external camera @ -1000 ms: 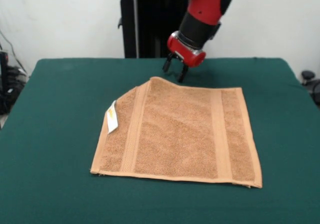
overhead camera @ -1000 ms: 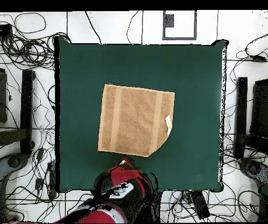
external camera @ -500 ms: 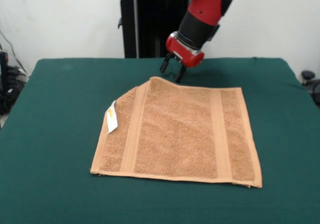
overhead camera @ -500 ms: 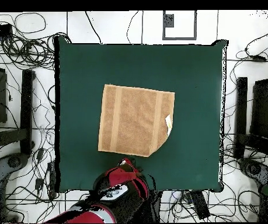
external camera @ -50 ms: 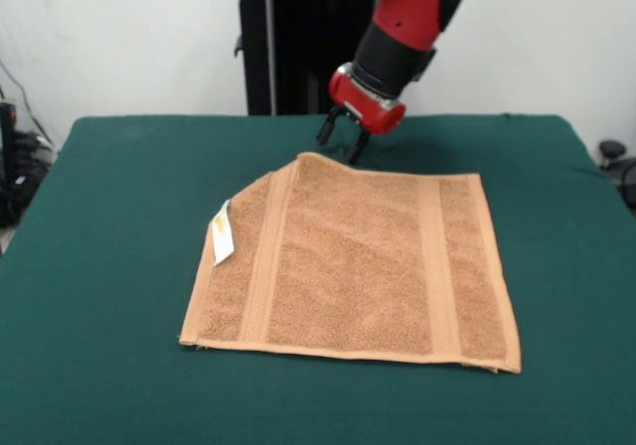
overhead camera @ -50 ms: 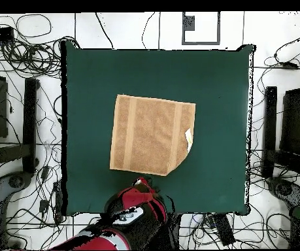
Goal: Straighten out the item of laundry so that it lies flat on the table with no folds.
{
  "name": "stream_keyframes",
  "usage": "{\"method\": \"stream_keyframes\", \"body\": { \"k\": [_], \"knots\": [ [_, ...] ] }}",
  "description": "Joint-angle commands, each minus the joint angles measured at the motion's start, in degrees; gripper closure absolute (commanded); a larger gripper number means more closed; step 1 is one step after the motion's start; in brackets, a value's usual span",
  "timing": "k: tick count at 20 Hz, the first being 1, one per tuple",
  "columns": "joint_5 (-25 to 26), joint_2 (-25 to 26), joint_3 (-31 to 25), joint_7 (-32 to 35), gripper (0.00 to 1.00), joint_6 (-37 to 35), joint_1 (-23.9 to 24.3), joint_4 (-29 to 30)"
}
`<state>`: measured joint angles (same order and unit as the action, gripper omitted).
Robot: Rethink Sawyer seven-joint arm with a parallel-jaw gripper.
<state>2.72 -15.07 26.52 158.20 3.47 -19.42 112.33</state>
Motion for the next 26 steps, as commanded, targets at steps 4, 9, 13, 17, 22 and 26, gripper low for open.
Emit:
{"method": "stream_keyframes", "body": {
  "k": [4,9,13,17,22,26],
  "knots": [
    [-11.95,11.6,10.15,6.47,0.0,20.87,2.65,-16.13],
    [-13.28,12.77,11.45,5.55,0.0,23.6,2.05,-16.45],
    [-14.17,13.48,11.85,5.08,0.0,25.02,1.87,-16.67],
    [-14.78,13.77,12.18,4.16,0.0,25.88,1.7,-16.91],
    [-13.94,13.08,11.41,2.93,0.0,26.14,2.63,-17.09],
    [-12.79,12.26,10.88,2.07,0.0,25.21,3.5,-17.34]
  ]
}}
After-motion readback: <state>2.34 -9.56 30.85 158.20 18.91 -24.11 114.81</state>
